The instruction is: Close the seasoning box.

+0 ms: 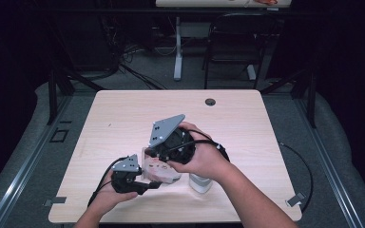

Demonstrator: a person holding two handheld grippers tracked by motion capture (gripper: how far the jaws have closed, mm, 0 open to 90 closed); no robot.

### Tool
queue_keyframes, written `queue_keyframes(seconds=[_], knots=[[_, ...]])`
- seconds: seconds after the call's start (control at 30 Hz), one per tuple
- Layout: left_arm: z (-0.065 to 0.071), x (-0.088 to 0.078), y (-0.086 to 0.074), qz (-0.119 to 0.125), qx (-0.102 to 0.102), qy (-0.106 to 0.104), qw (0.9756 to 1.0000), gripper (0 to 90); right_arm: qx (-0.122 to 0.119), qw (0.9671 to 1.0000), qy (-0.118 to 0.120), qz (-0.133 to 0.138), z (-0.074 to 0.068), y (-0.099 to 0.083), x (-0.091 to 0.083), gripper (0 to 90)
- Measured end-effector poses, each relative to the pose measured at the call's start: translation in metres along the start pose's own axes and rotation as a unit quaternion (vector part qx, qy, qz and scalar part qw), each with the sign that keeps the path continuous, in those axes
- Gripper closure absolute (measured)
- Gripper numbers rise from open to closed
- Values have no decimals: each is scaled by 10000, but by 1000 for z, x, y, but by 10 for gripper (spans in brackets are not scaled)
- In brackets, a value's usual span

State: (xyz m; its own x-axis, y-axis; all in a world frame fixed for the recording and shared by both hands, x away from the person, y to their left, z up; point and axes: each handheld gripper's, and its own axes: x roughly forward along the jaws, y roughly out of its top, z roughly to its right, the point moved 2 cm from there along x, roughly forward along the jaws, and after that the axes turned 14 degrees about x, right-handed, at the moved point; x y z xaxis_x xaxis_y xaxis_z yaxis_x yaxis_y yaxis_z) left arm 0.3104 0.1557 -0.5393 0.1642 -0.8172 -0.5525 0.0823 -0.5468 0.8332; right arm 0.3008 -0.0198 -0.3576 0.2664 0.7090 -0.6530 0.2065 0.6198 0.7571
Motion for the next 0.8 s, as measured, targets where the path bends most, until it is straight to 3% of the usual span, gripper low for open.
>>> queue_keyframes(seconds=[0.37, 0.8], knots=[[1, -10, 1, -175, -46, -63, 9998, 615, 66, 10000, 19, 71, 3, -3, -4, 900], [-2, -22, 8, -660, -6, -302, 9974, 655, 198, 9996, 112, 154, 9, -16, -12, 899]])
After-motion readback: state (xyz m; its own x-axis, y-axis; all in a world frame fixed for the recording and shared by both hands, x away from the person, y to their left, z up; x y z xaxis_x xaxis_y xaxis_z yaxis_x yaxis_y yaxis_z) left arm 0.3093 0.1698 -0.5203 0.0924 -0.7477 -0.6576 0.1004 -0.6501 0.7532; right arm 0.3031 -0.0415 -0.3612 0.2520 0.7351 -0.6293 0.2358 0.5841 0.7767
